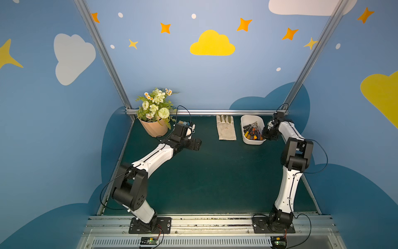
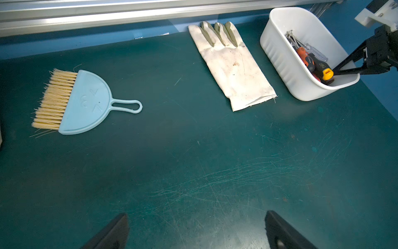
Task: Take out the screwdriver from the storage box
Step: Move the storage box to the center of the board.
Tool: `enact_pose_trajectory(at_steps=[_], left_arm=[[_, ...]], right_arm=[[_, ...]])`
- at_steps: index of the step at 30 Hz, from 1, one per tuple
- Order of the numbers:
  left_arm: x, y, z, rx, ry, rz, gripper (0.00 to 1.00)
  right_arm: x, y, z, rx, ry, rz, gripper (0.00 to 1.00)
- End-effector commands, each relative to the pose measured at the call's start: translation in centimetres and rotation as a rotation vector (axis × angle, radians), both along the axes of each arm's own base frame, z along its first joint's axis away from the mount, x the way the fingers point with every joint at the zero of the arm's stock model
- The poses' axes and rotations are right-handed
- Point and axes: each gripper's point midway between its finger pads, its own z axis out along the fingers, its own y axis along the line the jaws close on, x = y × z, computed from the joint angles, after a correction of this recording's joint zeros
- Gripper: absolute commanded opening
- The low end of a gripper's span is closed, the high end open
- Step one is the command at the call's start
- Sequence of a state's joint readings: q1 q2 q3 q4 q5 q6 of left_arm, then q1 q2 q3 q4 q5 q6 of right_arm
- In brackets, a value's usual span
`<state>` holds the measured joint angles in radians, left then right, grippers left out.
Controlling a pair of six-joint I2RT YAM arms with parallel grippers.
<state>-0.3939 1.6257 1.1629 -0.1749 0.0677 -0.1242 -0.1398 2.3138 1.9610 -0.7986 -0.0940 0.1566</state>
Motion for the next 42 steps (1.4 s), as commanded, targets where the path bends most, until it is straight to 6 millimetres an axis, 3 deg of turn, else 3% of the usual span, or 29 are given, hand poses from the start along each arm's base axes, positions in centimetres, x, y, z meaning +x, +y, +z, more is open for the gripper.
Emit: enact_pose_trajectory(at_steps=[1, 9, 18, 29, 35, 42], left_arm=[[0.3, 0.1, 0.5, 0.006, -0.002, 0.008, 1.0], [-0.2, -0.2, 2.1, -0.021, -0.029, -0.002, 1.0], [-0.9, -0.1, 3.9, -0.026, -0.066, -0.005, 1.0], [-1.5, -0.1, 4.9, -0.026, -0.083, -0.004, 1.0], [-1.6, -0.5, 4.4, -0.032, -0.058, -0.015, 1.0], [-1.5, -0.7, 3.0, -0.026, -0.003, -0.01, 1.0]], right_arm=[[-2.6, 0.1, 1.3, -0.007, 0.046, -0.012, 0.0], [-6.2, 2.1, 3.2, 0.022, 0.038, -0.008, 0.0], [-12.5, 5.1, 3.4, 0.075, 0.07, -0.014, 0.0], [-19.6, 8.4, 5.1, 0.07, 0.083, 0.043, 0.0], [-22.0, 11.2, 5.1, 0.079, 0.088, 0.106, 0.0], [-22.8, 15.1, 3.3, 0.1, 0.121, 0.184, 0.0]])
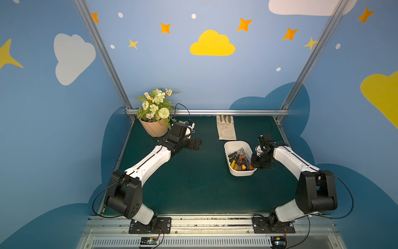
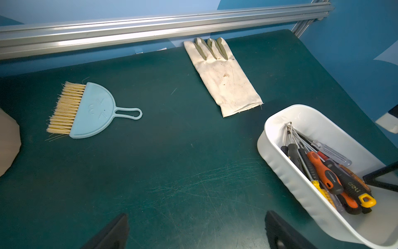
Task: Take out the screwdriver from the storage box
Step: Move the storage box to the center of the board.
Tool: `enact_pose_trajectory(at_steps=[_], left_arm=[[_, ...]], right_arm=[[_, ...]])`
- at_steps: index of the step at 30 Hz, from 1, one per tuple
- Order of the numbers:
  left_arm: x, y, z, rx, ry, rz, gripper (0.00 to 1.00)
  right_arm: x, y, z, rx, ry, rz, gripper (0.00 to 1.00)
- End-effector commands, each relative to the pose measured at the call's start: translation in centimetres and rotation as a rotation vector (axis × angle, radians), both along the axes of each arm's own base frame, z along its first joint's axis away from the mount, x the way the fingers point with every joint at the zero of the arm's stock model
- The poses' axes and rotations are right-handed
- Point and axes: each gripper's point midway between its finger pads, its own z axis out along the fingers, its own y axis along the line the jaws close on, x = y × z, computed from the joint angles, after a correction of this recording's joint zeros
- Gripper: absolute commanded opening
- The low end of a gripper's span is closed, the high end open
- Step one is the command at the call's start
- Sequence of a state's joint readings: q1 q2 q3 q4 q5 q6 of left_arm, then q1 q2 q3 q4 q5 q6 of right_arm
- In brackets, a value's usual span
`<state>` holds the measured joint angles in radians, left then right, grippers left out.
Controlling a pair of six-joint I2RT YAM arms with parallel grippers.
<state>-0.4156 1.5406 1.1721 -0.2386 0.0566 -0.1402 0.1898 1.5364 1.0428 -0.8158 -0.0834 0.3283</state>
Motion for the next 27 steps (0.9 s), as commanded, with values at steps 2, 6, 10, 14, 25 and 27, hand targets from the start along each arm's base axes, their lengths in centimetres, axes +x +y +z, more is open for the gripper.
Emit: enact_pose_trajectory(at_steps=[2, 6, 10, 14, 25, 27], left_arm=[[0.1, -0.6, -0.2, -0.012, 0.033, -0.005, 1.0], [0.0, -0.9, -1.1, -0.007, 0.066, -0.009, 1.0], [-0.1, -1.3, -1.5, -0.006, 0.088, -0.014, 1.0], [-0.2, -1.6, -1.8, -0.004, 0.102, -0.019, 1.0], [-0.9, -2.9, -3.1, 0.03, 0.163, -0.062, 1.0], [-1.0, -3.0, -3.5, 0.039, 0.181, -0.056, 1.0]], right_arm=[[1.2, 3.6, 0.3, 0.082, -0.044, 0.035, 0.0], [1.7, 6.0, -0.7, 0.076, -0.025, 0.072, 0.0], [2.6, 8.2, -1.0, 0.07, -0.031, 0.106, 0.0], [3.2, 10.4, -1.3, 0.072, -0.04, 0.137, 0.0], [2.9, 13.8, -3.1, 0.069, -0.006, 0.176, 0.06], [2.8, 14.2, -3.1, 0.072, -0.004, 0.184, 0.13]])
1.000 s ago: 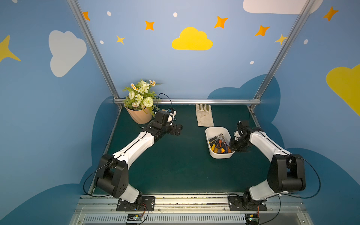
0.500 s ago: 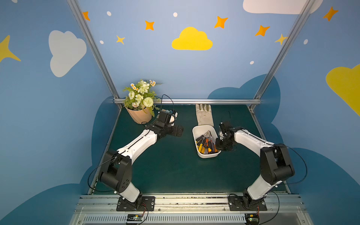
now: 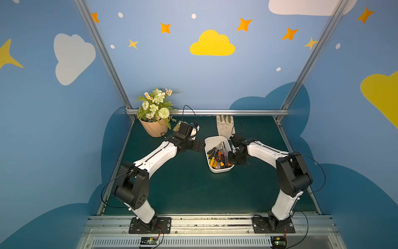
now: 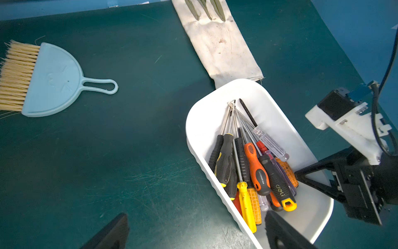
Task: Take out the screwdriver from the storage box
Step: Move the storage box to the center of the board.
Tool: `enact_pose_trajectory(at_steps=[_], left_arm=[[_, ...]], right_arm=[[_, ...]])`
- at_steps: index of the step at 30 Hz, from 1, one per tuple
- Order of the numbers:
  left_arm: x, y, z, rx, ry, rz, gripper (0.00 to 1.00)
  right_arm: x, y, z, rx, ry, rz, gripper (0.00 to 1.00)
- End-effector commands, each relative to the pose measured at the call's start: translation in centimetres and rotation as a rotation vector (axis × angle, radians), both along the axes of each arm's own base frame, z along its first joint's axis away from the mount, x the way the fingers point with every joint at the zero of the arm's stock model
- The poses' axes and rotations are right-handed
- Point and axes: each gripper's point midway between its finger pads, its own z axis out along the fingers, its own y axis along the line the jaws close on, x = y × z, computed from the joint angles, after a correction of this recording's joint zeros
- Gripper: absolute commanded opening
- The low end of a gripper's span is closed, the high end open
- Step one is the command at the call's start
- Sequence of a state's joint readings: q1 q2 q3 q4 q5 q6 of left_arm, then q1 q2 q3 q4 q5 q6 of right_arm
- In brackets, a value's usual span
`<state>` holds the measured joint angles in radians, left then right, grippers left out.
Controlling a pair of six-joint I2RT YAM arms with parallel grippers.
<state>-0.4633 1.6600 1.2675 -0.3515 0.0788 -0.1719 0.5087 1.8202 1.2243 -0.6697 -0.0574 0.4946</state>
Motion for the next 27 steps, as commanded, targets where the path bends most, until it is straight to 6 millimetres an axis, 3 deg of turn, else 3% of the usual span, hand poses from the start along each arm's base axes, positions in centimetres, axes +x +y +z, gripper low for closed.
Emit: enact_pose_trajectory(at_steps=[1, 7, 13, 21, 27], left_arm=[[-0.5, -0.5, -0.7, 0.015, 0.049, -0.007, 1.0], [-0.5, -0.5, -2.3, 0.053, 0.144, 0.044, 1.0], [-0.8, -1.1, -3.4, 0.028, 0.199, 0.061, 1.0], [-1.2, -2.1, -4.2, -0.001, 0.228, 0.056, 1.0], [-1.6, -2.8, -4.9, -0.034, 0.266, 0.047, 0.99]], right_arm=[[-0.3, 2.4, 0.0, 0.053, 0.019, 0.038, 0.16], [-0.7, 2.7, 0.4, 0.036, 0.009, 0.063, 0.33], [-0.8, 2.8, 1.2, 0.045, -0.015, 0.077, 0.43], [-0.3, 2.7, 3.5, 0.052, -0.092, 0.101, 0.51], [-0.1, 2.2, 5.9, 0.042, -0.162, 0.125, 0.52]])
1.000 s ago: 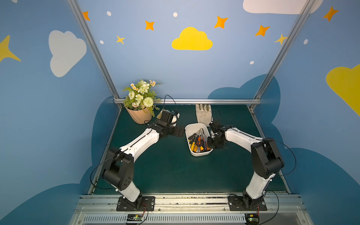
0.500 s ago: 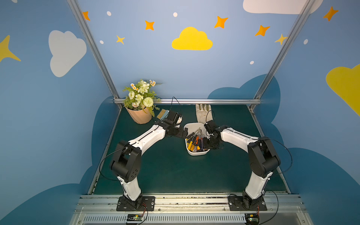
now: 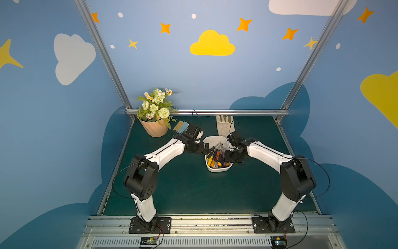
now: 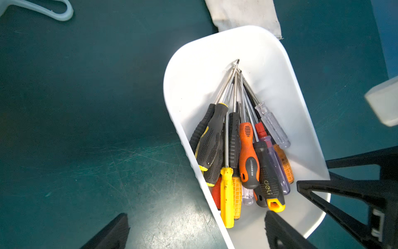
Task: Take out the screwdriver from the storage box
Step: Move the storage box to the center of the board.
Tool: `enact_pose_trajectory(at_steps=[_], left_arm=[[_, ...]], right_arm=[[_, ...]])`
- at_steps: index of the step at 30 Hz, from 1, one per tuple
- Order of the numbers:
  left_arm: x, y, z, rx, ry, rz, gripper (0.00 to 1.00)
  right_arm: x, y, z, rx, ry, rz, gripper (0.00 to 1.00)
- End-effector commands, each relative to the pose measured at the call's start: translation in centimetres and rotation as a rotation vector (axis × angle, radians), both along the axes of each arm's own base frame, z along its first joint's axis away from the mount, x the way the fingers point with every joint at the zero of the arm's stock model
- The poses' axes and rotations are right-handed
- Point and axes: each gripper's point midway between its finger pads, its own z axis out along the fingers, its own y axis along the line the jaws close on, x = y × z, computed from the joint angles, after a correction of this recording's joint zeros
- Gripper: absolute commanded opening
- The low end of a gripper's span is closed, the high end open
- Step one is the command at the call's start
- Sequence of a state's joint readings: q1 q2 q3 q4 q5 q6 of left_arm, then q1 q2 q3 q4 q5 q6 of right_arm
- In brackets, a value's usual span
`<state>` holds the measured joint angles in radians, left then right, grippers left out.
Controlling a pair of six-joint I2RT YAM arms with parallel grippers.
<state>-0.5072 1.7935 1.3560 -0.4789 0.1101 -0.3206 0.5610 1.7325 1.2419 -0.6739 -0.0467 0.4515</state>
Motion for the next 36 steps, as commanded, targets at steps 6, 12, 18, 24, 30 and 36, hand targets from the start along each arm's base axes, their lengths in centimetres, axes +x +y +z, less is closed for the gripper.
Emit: enact_pose_trajectory(at_steps=[6, 12, 18, 24, 30, 36], left_arm=[[-0.3, -1.2, -1.8, -0.049, 0.074, 0.002, 0.99], [-0.3, -1.2, -3.2, -0.04, 0.104, 0.012, 0.97], [-0.2, -1.4, -3.7, -0.041, 0.116, 0.019, 0.84], [-0.2, -1.4, -3.9, -0.043, 0.119, 0.021, 0.76], [-0.2, -1.5, -4.3, -0.043, 0.135, 0.019, 0.7], [-0.1, -1.6, -4.4, -0.047, 0.136, 0.019, 0.62]], right_arm=[[-0.2, -0.1, 4.3, -0.003, -0.104, 0.079, 0.54], [-0.8, 0.3, 5.3, -0.006, -0.1, 0.125, 0.54], [-1.5, 1.6, 5.5, -0.01, -0.091, 0.178, 0.54], [-1.5, 3.0, 5.1, -0.017, -0.084, 0.201, 0.53], [-1.8, 3.5, 3.8, -0.069, -0.039, 0.199, 0.53], [-1.9, 3.6, 2.2, -0.104, 0.006, 0.176, 0.52]])
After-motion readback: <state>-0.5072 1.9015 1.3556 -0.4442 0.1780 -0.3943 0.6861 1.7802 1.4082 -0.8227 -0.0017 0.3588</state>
